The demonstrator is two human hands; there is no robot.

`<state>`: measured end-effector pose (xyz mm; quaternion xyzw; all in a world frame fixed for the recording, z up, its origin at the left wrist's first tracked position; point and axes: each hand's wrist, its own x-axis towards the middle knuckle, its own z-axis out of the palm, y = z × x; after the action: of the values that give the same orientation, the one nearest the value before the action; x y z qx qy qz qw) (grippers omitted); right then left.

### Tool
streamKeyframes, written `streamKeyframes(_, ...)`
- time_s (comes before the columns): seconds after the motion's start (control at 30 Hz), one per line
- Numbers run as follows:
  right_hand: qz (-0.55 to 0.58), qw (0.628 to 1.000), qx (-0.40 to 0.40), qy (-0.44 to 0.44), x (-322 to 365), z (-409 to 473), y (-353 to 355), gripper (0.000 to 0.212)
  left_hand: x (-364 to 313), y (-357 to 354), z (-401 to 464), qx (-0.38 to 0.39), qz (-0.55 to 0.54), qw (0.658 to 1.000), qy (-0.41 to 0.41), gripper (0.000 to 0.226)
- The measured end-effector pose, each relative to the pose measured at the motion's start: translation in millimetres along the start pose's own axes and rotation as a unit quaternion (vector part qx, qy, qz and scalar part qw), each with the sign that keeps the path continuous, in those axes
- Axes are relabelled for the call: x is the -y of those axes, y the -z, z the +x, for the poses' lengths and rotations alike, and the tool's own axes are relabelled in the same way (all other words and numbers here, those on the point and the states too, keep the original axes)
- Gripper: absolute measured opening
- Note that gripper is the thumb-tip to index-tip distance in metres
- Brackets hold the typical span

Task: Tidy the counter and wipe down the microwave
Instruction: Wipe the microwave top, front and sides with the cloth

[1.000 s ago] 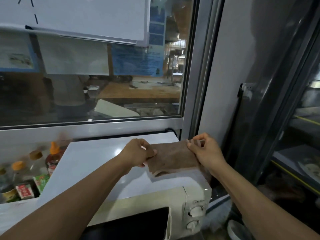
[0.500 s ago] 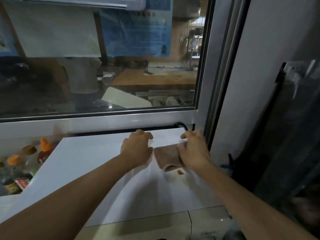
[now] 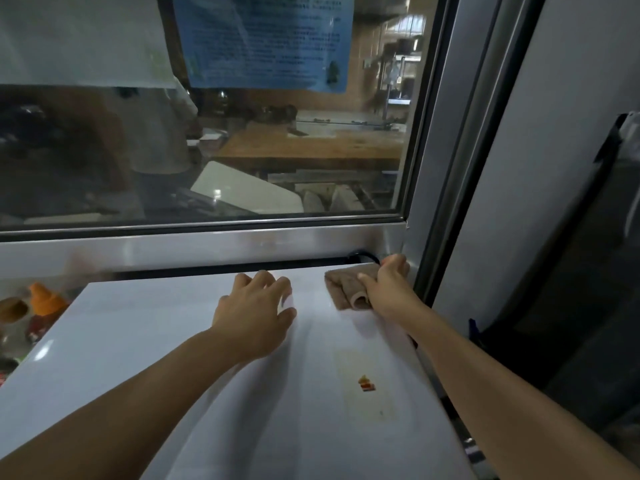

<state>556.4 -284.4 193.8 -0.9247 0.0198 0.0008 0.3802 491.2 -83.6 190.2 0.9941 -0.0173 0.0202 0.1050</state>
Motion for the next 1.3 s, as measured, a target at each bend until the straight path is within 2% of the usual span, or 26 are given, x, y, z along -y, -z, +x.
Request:
streamKeyframes(0.07, -0.020, 1.000, -0.004, 0.016, 1.1, 7.7, -0.3, 0.044, -0.7, -0.8, -1.0, -0.005, 0.000, 1.000, 0.004, 0.033)
streamKeyframes(0.17, -0.131, 0.989, -0.050, 0.045, -1.3, 5.3, 3.5, 0.041, -2.9, 0.8, -1.8, -0.011, 0.007, 1.000, 0.005, 0.033)
streamKeyframes(0.27, -0.094, 0.995, 0.002, 0.045, -3.1, -11.6, 9.0, 0.036, -2.9, 1.2, -3.1, -0.018, 0.014, 1.000, -0.001, 0.033)
streamKeyframes(0.4, -0.091, 0.994, 0.016, 0.065, -14.1, -36.9, 9.1, 0.027, -0.2, 0.0, -2.9, -0.022, 0.018, 1.000, -0.012, 0.032)
streamKeyframes(0.57, -0.108, 0.994, 0.024, 0.016, -3.1, -11.8, -3.4, 0.049, 2.7, 0.0, -0.7, -0.031, 0.025, 0.999, -0.022, 0.033)
streamKeyframes(0.67, -0.068, 0.997, 0.019, 0.020, 1.3, 13.8, -8.3, 0.048, 2.2, -1.9, -1.6, -0.037, 0.025, 0.999, -0.017, 0.033)
streamKeyframes(0.73, -0.053, 0.998, 0.018, 0.042, -2.8, 22.0, -8.4, 0.043, 2.2, -1.3, -1.6, -0.037, 0.028, 0.999, -0.016, 0.033)
streamKeyframes(0.83, -0.110, 0.988, 0.033, 0.108, -9.9, 8.8, -2.0, 0.045, 1.8, 0.6, -1.7, -0.035, 0.020, 0.999, -0.012, 0.032)
streamKeyframes(0.93, -0.121, 0.976, 0.070, 0.170, -20.5, -13.2, 7.1, 0.048, 2.0, 1.1, -3.1, -0.032, 0.013, 0.999, -0.010, 0.033)
streamKeyframes(1.07, -0.117, 0.969, 0.107, 0.190, -16.9, -19.9, 19.9, 0.054, 10.1, 3.1, -4.1, -0.022, 0.000, 0.999, -0.035, 0.040)
streamKeyframes(1.17, -0.108, 0.974, 0.088, 0.180, 3.3, -10.8, 11.6, 0.055, 22.7, 5.0, -11.5, -0.025, -0.053, 0.997, -0.049, 0.044)
streamKeyframes(1.3, -0.180, 0.952, 0.072, 0.237, 31.6, -5.5, -18.7, 0.044, 48.1, 10.4, -27.0, -0.071, -0.010, 0.997, -0.006, 0.042)
